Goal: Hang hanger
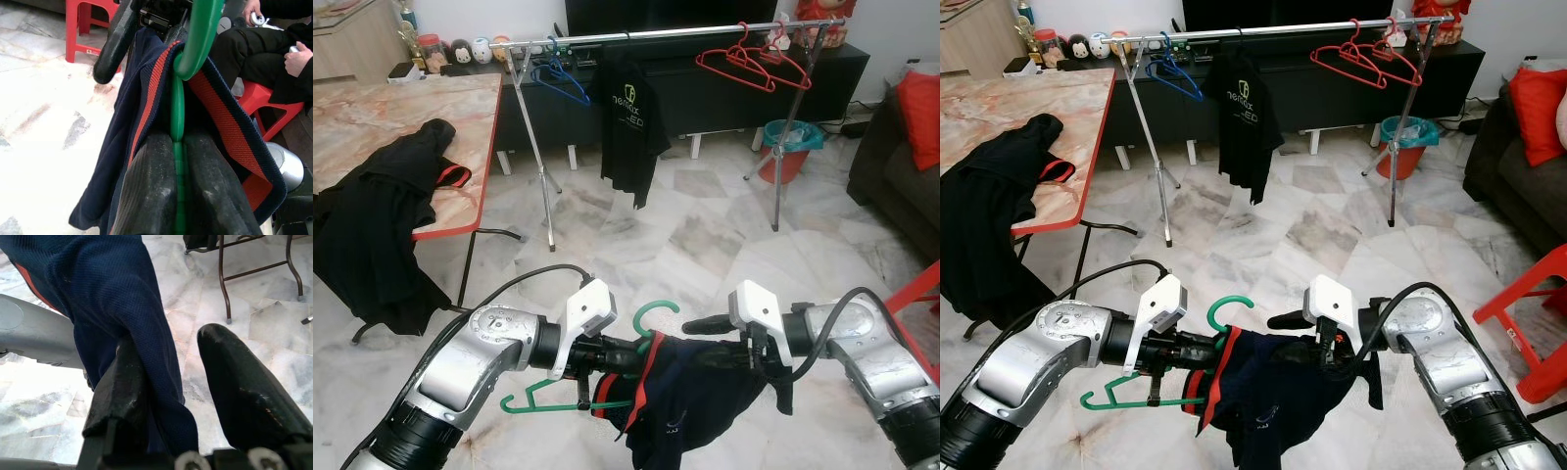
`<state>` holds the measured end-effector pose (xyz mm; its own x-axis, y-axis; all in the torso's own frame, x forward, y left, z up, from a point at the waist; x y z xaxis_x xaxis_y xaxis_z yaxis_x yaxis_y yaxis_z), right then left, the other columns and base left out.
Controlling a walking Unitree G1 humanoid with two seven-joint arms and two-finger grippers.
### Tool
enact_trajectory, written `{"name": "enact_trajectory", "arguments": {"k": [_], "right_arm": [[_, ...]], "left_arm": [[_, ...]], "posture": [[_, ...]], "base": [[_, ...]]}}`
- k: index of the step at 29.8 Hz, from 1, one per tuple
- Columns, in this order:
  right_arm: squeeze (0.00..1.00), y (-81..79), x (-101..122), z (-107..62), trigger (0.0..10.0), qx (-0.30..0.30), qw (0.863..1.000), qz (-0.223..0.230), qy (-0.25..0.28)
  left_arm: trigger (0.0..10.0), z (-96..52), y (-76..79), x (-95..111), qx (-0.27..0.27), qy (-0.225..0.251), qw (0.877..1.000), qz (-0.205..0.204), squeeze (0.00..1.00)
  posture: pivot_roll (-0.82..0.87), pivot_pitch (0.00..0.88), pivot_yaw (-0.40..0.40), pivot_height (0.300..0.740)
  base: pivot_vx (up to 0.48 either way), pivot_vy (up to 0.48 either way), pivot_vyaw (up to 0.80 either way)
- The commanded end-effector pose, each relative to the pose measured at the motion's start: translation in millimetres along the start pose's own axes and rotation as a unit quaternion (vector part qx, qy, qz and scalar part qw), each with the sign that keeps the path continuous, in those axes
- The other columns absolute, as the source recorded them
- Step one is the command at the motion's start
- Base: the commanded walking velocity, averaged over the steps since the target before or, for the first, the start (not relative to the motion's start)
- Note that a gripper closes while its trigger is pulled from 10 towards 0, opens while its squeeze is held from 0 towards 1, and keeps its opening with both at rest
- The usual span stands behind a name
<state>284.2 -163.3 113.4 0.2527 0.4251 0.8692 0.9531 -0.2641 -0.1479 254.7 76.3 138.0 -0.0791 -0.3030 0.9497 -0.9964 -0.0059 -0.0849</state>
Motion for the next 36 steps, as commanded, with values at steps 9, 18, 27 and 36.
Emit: {"name": "enact_trajectory", "arguments": {"k": [9,18,27,36], "right_arm": [[0.00,-4.2,6,9.4,0.0,0.018,1.000,-0.008,0.006],[0.00,-4.7,7,11.2,0.0,0.021,1.000,-0.008,0.008],[0.00,-4.4,6,11.2,0.0,0.021,1.000,-0.008,0.007],[0.00,-3.8,1,12.0,0.0,0.015,1.000,-0.007,-0.006]], "left_arm": [[10.0,7.6,2.6,19,-0.026,0.038,0.998,0.035,0.00],[10.0,7.0,3.0,20,-0.028,0.042,0.998,0.037,0.38],[10.0,6.4,3.8,20,-0.037,0.046,0.998,0.037,1.00],[10.0,-11.3,-9.4,15,0.000,0.021,0.999,0.045,1.00]], "posture": [[0.03,0.048,0.036,0.740],[0.03,0.053,0.037,0.740],[0.03,0.048,0.037,0.740],[0.03,0.049,0.035,0.740]], "base": [[0.000,0.000,0.00],[0.000,0.000,0.00],[0.000,0.000,0.00],[0.000,0.000,0.00]]}}
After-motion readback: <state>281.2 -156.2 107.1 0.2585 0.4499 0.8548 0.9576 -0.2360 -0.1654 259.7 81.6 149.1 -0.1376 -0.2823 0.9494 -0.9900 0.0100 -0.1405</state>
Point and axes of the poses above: a point about 5 cm out from each wrist's last joint towards the gripper, its own z axis pointing out of the wrist towards the gripper, its own x axis along the axis of the wrist's last joint, y = z × x, the point moved 2 cm from there along z, pointing out of the wrist towards the gripper, and after that the axes turned 12 degrees about z, right-handed, at the moved point
